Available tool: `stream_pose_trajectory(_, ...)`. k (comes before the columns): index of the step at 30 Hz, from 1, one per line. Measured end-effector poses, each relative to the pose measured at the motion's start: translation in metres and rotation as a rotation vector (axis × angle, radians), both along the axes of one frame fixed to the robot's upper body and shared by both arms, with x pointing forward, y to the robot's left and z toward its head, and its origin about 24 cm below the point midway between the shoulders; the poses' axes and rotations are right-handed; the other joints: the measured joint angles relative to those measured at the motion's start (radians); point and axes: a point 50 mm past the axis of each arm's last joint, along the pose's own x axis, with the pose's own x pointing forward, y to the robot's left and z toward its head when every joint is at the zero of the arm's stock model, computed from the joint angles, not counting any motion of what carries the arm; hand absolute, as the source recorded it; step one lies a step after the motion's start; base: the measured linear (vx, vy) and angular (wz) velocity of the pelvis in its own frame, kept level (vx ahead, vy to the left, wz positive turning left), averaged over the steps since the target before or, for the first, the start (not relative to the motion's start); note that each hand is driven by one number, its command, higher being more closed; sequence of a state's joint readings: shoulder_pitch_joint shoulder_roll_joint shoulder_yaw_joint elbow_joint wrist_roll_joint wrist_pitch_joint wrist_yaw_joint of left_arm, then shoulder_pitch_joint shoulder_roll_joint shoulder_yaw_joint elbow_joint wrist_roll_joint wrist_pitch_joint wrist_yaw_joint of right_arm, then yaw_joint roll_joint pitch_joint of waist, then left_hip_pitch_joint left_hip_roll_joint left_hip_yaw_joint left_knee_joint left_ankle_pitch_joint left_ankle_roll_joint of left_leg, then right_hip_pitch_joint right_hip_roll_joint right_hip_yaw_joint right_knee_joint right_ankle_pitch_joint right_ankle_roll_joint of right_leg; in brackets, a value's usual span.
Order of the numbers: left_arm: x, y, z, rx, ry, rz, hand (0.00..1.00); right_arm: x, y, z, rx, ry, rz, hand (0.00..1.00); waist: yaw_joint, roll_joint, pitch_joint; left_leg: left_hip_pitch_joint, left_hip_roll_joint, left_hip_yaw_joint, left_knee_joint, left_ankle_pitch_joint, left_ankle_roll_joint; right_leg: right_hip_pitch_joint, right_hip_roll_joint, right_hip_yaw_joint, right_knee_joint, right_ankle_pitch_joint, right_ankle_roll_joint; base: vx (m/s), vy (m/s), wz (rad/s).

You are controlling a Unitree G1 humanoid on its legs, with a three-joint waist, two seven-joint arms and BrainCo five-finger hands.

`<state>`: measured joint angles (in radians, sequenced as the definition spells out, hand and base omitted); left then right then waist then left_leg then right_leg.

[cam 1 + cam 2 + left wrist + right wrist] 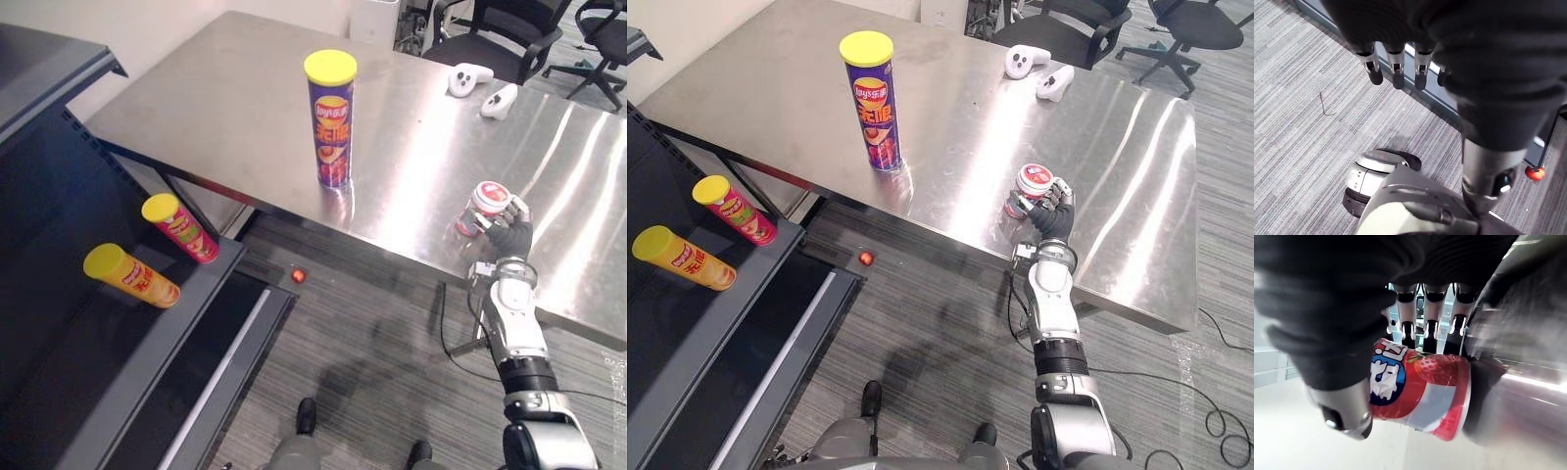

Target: Put the gum and the chips on the shelf.

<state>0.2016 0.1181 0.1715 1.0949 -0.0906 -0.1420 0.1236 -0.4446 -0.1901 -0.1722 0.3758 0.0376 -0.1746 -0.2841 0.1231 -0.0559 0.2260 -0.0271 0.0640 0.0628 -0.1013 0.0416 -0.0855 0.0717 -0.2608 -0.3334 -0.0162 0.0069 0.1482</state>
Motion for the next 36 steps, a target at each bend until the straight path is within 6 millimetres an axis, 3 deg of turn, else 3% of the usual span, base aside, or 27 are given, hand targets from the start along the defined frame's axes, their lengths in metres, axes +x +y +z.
stream_pose_trajectory(11,0.003,0.000,0.001,0.009,-0.005,-0.024,0.00,0.005,0.007,0.003,-0.042,0.002,0.024,1.00,0.017,-0.004,0.002,0.007,0.001,0.003,0.001,0.001,0.000,0.005,0.000,0.002,0.000,0.000,0.000,0.00,0.000,-0.01)
stream_pose_trajectory(23,0.006,0.002,0.002,0.021,-0.012,-0.039,0.00,-0.029,0.019,0.049,-0.129,-0.243,0.122,1.00,0.011,-0.012,-0.003,0.035,0.005,-0.019,0.005,0.011,-0.001,0.038,0.002,-0.013,0.013,0.000,0.000,-0.01,-0.013,0.05)
stream_pose_trajectory(25,0.004,0.002,0.002,0.019,-0.005,-0.033,0.00,-0.037,0.022,0.057,-0.145,-0.285,0.152,1.00,-0.002,-0.016,-0.006,0.035,0.008,-0.029,0.005,0.017,-0.002,0.036,0.003,-0.016,0.030,-0.001,0.001,-0.05,-0.018,0.10)
stream_pose_trajectory(30,-0.004,0.004,0.002,0.019,0.013,-0.022,0.00,-0.054,0.028,0.048,-0.114,-0.288,0.233,1.00,-0.019,-0.031,-0.042,0.038,0.012,-0.042,0.005,0.021,-0.004,0.033,0.003,-0.016,0.059,-0.006,0.007,-0.05,-0.010,0.07)
stream_pose_trajectory(34,-0.011,0.008,0.002,0.024,0.024,-0.001,0.00,-0.064,0.037,0.044,-0.110,-0.286,0.316,1.00,-0.034,-0.054,-0.072,0.039,0.007,-0.041,0.000,0.026,-0.018,0.029,-0.006,-0.014,0.073,-0.049,0.024,-0.07,-0.027,-0.01)
stream_pose_trajectory(36,-0.013,0.008,0.002,0.022,0.033,0.001,0.00,-0.068,0.038,0.039,-0.103,-0.276,0.329,1.00,-0.035,-0.052,-0.089,0.039,0.012,-0.042,-0.001,0.031,-0.026,0.027,-0.003,-0.012,0.080,-0.069,0.033,-0.07,-0.068,-0.02)
